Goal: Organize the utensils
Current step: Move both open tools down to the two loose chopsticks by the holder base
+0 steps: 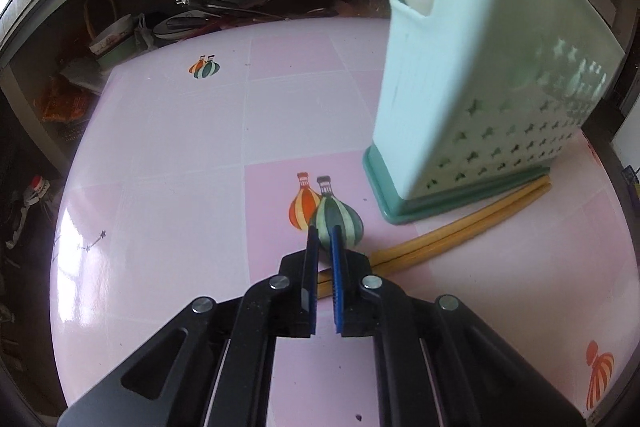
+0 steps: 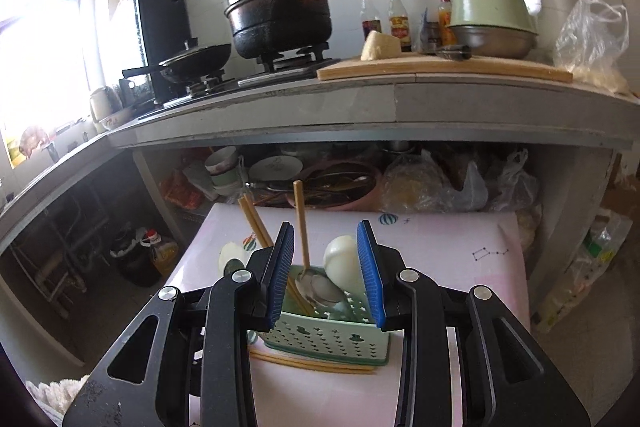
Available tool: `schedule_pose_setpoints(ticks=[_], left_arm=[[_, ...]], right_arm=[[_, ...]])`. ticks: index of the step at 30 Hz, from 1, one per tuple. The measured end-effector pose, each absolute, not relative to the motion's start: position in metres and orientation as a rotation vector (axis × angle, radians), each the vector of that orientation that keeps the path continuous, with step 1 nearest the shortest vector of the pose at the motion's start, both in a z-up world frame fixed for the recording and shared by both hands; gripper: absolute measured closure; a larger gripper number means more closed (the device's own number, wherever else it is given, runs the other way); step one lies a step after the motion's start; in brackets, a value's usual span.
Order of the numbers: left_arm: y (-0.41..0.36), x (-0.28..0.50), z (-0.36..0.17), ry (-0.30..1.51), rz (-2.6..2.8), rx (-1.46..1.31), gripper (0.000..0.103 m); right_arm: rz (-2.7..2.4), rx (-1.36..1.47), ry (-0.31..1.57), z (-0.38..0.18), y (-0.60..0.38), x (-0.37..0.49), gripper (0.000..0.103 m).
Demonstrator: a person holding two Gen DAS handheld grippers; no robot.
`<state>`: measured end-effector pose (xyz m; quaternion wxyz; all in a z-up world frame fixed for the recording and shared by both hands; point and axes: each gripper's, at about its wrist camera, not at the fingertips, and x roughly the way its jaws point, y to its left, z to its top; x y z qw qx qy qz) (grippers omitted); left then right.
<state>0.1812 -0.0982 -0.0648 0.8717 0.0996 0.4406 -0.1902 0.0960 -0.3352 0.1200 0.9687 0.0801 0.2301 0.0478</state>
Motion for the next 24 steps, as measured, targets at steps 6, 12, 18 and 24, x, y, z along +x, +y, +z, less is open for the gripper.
schedule_pose_setpoints(ticks=[6, 12, 18, 24], left_arm=[[-0.094, 0.148, -0.063, 0.971, -0.467, 0.230, 0.098], [-0.086, 0.122, -0.062, 1.042, -0.533, 0.186, 0.098], [-0.081, 0.097, -0.062, 1.105, -0.557, 0.130, 0.098], [-0.071, 0.080, -0.063, 1.145, -0.566, 0.062, 0.098]], right_arm=[[0.078, 0.197, 0.630, 0.086, -0.341, 0.093, 0.071], [0.056, 0.386, 0.996, 0.006, -0.349, 0.095, 0.071], [0.022, 0.530, 1.206, -0.051, -0.351, 0.094, 0.070], [0.024, 0.607, 1.293, -0.067, -0.343, 0.084, 0.069]])
